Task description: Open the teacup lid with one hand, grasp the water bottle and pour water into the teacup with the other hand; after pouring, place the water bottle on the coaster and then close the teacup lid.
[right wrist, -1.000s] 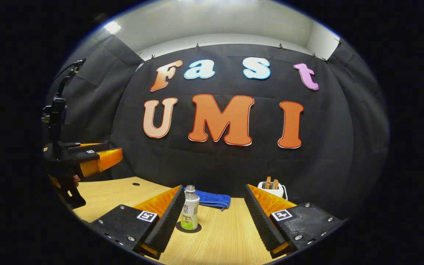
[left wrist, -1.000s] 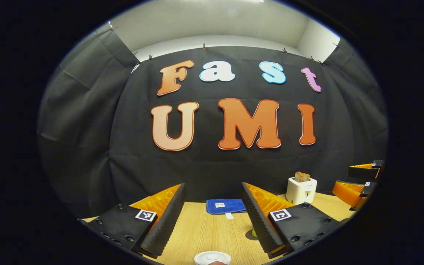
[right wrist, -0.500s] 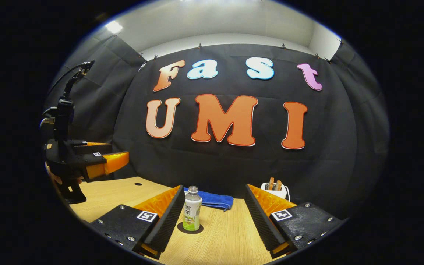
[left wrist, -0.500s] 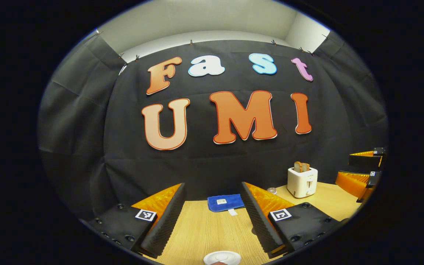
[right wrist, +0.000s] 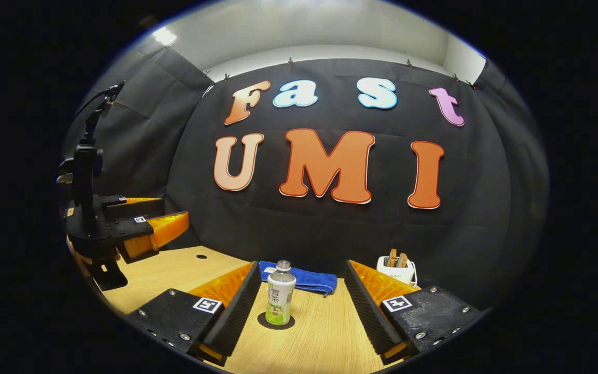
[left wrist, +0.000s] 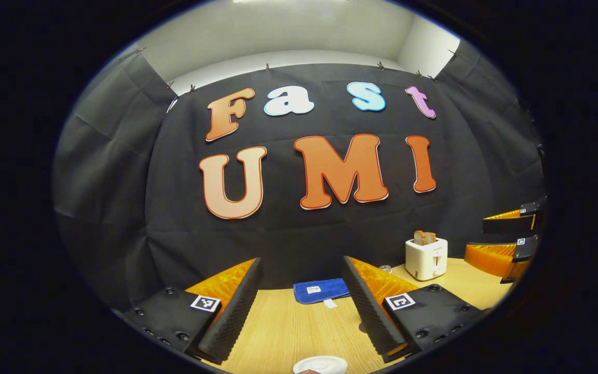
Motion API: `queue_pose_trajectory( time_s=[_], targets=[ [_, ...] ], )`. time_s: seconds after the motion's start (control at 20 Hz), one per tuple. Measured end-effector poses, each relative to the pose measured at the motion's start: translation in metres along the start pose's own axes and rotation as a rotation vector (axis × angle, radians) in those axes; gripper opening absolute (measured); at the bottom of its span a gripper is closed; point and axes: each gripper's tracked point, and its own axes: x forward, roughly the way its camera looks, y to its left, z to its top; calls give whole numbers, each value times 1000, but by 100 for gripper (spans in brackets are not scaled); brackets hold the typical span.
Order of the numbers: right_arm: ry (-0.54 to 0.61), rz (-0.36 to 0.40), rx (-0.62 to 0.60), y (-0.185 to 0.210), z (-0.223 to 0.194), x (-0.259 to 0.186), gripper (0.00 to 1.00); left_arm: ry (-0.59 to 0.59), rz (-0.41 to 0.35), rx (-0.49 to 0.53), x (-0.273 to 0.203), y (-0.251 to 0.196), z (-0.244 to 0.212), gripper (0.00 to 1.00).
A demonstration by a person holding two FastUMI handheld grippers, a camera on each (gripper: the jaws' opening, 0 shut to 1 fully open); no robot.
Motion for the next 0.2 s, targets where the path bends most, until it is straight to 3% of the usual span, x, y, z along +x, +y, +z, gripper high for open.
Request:
queue_pose_trajectory(
  time_s=[0.1,0.2],
  targets=[
    [4,0,1,1,-3,0,96,16,5,-22,-4,2,-6,95],
    [5,9,10,3,-1,0,96,32,29,-31,-7,7,-9,99]
  ],
)
